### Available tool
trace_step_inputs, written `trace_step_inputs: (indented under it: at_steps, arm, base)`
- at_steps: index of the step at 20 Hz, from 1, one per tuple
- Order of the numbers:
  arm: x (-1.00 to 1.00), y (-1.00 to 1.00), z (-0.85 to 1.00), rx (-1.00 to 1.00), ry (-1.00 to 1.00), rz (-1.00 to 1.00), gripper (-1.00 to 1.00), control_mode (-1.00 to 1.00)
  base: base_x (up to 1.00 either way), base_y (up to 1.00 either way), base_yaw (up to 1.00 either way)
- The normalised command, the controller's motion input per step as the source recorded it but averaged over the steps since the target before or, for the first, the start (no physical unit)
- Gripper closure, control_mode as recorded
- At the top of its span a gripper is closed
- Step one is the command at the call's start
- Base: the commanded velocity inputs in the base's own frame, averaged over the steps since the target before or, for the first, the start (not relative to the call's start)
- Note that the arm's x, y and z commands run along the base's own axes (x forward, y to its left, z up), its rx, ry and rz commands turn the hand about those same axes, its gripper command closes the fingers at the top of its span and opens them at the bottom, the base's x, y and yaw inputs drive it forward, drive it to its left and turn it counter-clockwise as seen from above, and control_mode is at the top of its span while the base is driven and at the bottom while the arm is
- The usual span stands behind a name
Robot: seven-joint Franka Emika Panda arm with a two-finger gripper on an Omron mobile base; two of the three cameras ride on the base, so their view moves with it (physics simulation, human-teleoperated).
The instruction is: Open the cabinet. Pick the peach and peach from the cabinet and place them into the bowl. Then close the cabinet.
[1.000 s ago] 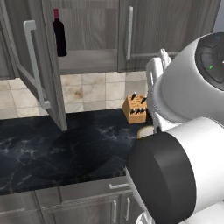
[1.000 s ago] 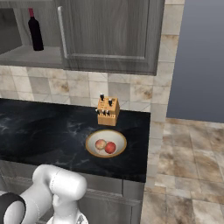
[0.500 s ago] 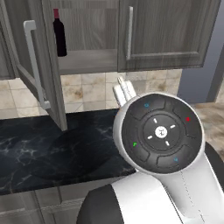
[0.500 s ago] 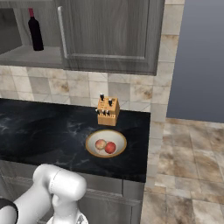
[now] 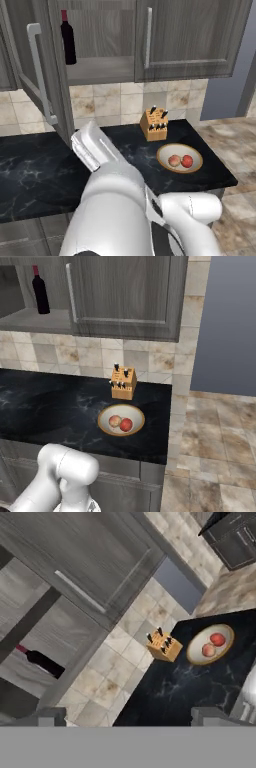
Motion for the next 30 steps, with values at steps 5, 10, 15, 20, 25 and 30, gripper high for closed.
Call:
trace_step_inputs:
  at_steps: [5,10,15,20,25,30]
  arm:
    - [0.0,0.41,0.0,-0.26,-0.25,0.11,-1.0,-1.0]
    - [0.22,0.45,-0.03,-0.22,-0.18,0.03,-1.0,-1.0]
    - [0.49,0.47,-0.09,-0.1,-0.03,0.0,-1.0,-1.0]
    - [0.35,0.52,-0.11,-0.03,0.0,0.01,-1.0,-1.0]
    - [0.18,0.72,-0.19,-0.08,0.02,0.06,-1.0,-1.0]
    - [0.4,0.43,-0.03,-0.03,0.0,0.01,-1.0,-1.0]
  base:
    - [0.0,0.0,0.0]
    - [0.0,0.0,0.0]
    - [0.0,0.0,0.0]
    - [0.0,0.0,0.0]
    - [0.0,0.0,0.0]
    - [0.0,0.0,0.0]
